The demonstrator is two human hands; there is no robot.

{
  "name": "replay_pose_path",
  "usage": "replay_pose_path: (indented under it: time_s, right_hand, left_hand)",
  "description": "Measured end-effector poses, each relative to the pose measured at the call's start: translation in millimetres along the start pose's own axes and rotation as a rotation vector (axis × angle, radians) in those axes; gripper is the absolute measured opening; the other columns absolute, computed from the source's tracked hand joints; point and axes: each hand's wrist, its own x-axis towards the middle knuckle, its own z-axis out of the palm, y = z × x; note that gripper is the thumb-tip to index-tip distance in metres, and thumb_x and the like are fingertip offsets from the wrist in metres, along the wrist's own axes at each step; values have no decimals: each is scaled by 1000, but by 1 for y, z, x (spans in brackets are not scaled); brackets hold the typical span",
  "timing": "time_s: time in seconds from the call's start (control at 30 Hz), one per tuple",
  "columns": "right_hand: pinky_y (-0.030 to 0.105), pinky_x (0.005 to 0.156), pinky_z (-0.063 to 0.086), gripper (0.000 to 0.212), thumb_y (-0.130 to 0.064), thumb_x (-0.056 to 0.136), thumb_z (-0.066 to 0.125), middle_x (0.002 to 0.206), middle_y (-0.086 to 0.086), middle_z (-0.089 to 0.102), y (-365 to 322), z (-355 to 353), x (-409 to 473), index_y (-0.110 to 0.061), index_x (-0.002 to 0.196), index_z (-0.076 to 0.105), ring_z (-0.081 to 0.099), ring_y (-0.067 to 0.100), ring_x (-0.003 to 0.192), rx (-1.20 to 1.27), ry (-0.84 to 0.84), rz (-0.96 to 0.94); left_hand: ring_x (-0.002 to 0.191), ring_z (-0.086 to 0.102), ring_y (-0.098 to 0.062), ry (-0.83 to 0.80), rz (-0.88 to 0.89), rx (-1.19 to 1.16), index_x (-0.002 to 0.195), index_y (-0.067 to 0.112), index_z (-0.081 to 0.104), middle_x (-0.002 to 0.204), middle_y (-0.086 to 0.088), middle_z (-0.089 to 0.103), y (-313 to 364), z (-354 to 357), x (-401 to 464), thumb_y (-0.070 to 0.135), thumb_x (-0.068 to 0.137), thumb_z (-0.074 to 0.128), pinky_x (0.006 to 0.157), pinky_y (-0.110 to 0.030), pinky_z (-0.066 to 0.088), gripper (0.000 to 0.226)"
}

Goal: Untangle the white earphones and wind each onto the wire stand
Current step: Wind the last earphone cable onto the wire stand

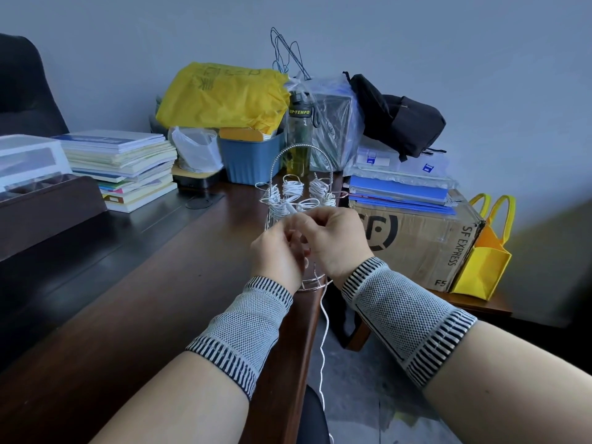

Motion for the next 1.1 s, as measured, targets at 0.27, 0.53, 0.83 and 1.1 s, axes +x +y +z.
replay_pose_path:
  time_s: [0.27,0.53,0.83,1.1]
  right_hand:
    - [10,49,39,19,-20,92,64,58,-12,62,23,-14,-10,-22,74,70,54,-4,49,17,60,7]
    - [22,54,44,24,-25,88,69,57,-9,62,29,-16,0,-26,64,66,52,0,49,55,88,113]
    - [30,56,45,31,-32,84,73,60,6,64,33,-19,4,-5,69,68,53,14,51,174,62,276]
    - [39,61,54,39,-34,82,74,71,15,71,30,-18,3,4,76,69,58,19,56,207,31,334]
  left_hand:
    - [70,72,-18,-52,63,-52,126,33,63,82,6,72,-10,4,6,18,96,57,74,-43,61,34]
    - [86,71,-29,-72,40,-56,123,20,66,97,13,72,-2,0,0,15,92,60,81,-47,58,32]
    - [70,74,-14,-96,-39,-260,99,14,77,80,0,75,11,-2,-5,23,93,64,61,-48,61,16]
    - [72,74,-14,-88,-81,-317,95,12,77,76,0,76,11,1,-3,23,90,68,61,-51,61,15]
